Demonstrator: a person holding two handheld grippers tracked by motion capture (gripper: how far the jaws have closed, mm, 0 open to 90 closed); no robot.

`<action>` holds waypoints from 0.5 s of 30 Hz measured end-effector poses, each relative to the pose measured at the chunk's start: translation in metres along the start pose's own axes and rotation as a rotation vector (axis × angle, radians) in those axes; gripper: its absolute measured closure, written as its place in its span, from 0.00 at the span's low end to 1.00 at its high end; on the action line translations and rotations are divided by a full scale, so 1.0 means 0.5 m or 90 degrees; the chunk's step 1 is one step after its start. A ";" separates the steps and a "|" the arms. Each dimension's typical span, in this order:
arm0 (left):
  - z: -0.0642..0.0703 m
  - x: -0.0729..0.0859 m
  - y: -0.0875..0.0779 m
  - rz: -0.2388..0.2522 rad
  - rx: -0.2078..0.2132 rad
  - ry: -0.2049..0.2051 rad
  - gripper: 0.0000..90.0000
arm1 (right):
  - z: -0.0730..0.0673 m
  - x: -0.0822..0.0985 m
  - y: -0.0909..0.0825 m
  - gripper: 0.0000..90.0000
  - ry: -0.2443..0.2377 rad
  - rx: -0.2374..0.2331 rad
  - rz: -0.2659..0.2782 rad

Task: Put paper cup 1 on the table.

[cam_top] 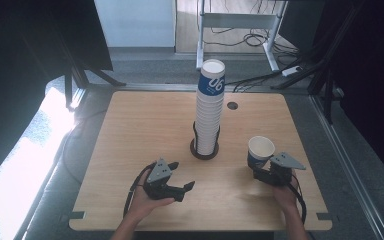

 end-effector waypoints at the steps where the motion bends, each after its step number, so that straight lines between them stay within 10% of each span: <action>1: 0.002 0.001 0.002 -0.003 0.000 0.003 0.17 | 0.005 0.005 0.003 0.30 -0.001 0.005 -0.008; 15: 0.001 0.008 0.003 -0.014 0.005 0.005 0.17 | 0.029 0.053 0.030 0.30 0.000 0.024 -0.080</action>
Point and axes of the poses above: each handheld gripper's, and its own axes: y roughly forward along the jaws, x roughly out of its underside, z roughly to its right, the point moved 10 cm from there along y, roughly forward along the jaws, and after that the axes turned 4 degrees about -y, right-handed, at the moved point
